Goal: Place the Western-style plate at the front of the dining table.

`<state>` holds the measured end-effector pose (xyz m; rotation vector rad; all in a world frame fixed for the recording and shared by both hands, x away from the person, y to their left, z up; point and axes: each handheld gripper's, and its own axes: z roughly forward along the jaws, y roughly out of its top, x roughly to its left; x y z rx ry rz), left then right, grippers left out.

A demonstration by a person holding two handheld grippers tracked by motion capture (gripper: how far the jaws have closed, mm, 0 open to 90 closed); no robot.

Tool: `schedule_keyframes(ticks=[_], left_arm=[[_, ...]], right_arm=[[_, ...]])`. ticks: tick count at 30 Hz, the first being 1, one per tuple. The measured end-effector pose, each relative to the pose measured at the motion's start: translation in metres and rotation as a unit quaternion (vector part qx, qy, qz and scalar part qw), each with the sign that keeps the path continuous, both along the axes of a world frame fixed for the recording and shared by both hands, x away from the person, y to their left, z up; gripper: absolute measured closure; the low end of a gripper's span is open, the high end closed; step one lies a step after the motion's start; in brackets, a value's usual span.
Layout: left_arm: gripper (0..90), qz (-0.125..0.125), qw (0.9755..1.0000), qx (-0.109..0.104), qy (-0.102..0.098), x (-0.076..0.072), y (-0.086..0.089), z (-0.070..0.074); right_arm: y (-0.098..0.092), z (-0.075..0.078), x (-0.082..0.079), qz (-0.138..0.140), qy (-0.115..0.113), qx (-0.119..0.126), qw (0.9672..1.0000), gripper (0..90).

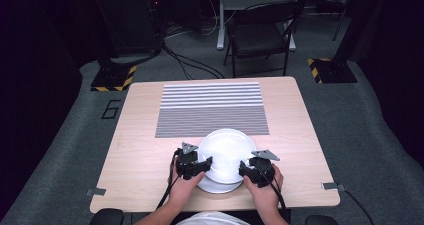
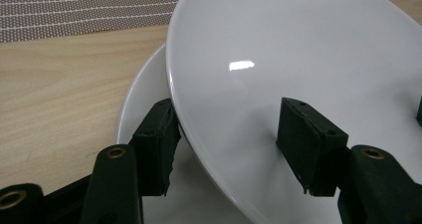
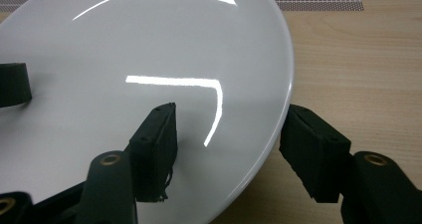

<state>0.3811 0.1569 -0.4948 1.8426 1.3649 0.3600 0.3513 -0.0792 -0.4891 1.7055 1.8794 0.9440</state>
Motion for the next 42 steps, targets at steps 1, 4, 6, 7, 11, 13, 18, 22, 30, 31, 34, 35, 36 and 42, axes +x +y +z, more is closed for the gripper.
schedule_keyframes(ticks=[1, 4, 6, 7, 11, 13, 18, 22, 30, 31, 34, 35, 36, 42], left_arm=[[41.7, 0.003, 1.0000, -0.001, -0.002, 0.001, 0.001, 0.001], [41.7, 0.004, 1.0000, -0.004, -0.001, 0.003, 0.004, 0.003], [41.9, 0.007, 1.0000, -0.004, -0.003, 0.003, 0.006, 0.005], [41.9, 0.008, 1.0000, -0.004, -0.004, 0.004, 0.006, 0.006], [42.7, 0.011, 0.9999, -0.005, -0.008, 0.005, 0.010, 0.010], [42.7, 0.011, 0.9999, -0.005, -0.011, 0.006, 0.011, 0.012], [42.7, 0.014, 0.9998, -0.008, -0.015, 0.007, 0.015, 0.017], [42.8, 0.017, 0.9996, -0.015, -0.017, 0.009, 0.017, 0.019], [43.3, 0.019, 0.9994, -0.022, -0.021, 0.012, 0.020, 0.025], [43.3, 0.019, 0.9993, -0.023, -0.021, 0.012, 0.020, 0.025], [43.2, 0.020, 0.9993, -0.023, -0.022, 0.014, 0.021, 0.026], [43.2, 0.020, 0.9993, -0.022, -0.022, 0.015, 0.022, 0.027], [43.2, 0.020, 0.9993, -0.022, -0.022, 0.015, 0.022, 0.027], [43.2, 0.025, 0.9991, -0.022, -0.026, 0.020, 0.024, 0.030]], right_arm=[[0.001, 0.001, 0.001, 0.001, 0.000, 0.002, 1.0000, 39.0], [0.004, 0.002, 0.002, 0.002, -0.003, 0.004, 1.0000, 39.0], [0.005, 0.004, 0.004, 0.003, -0.003, 0.005, 1.0000, 39.0], [0.006, 0.005, 0.004, 0.003, -0.005, 0.008, 1.0000, 39.0], [0.008, 0.008, 0.007, 0.003, -0.006, 0.012, 0.9999, 39.0], [0.010, 0.009, 0.008, 0.002, -0.009, 0.015, 0.9998, 39.0], [0.012, 0.014, 0.011, 0.004, -0.014, 0.015, 0.9998, 39.0], [0.013, 0.017, 0.014, 0.007, -0.021, 0.015, 0.9996, 39.0], [0.013, 0.023, 0.020, 0.010, -0.028, 0.023, 0.9993, 40.3], [0.013, 0.024, 0.021, 0.011, -0.028, 0.023, 0.9993, 40.3], [0.015, 0.025, 0.022, 0.010, -0.029, 0.023, 0.9993, 40.3], [0.015, 0.025, 0.023, 0.009, -0.030, 0.024, 0.9992, 40.3], [0.015, 0.025, 0.024, 0.011, -0.031, 0.025, 0.9992, 40.3], [0.017, 0.026, 0.028, 0.013, -0.031, 0.031, 0.9990, 40.3]])
